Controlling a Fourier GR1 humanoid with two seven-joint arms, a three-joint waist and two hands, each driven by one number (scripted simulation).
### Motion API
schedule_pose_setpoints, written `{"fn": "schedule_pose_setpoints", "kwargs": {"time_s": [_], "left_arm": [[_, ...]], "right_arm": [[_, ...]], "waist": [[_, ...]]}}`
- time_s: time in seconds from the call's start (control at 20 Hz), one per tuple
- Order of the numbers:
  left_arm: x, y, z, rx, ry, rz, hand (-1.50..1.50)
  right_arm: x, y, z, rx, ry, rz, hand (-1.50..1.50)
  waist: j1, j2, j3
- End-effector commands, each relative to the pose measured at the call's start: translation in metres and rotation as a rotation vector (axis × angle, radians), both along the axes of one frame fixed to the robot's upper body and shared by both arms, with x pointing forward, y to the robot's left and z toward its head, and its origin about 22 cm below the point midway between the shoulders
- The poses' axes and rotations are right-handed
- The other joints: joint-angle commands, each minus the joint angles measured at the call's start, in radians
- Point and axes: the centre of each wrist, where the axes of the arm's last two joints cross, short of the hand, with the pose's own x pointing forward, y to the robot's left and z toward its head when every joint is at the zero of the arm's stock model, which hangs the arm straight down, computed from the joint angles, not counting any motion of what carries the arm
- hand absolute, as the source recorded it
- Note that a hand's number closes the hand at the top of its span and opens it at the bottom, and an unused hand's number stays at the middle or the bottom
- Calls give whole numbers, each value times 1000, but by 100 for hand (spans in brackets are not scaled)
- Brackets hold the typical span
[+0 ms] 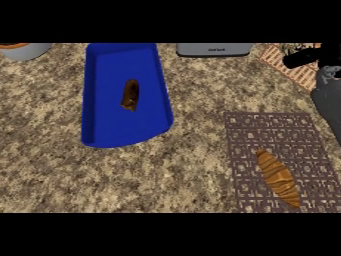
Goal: Pick the cupcake from the placemat and place it in the tiered shelf
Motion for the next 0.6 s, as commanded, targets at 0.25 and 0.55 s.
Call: {"fn": "schedule_pose_setpoints", "kwargs": {"time_s": [0.25,0.55], "left_arm": [[89,-20,54,53,-586,-224,0],[94,-23,50,43,-585,-222,0]], "right_arm": [[20,17,55,-34,-130,-176,150],[27,26,76,-18,-238,-189,150]], "waist": [[5,9,13],[9,27,19]]}}
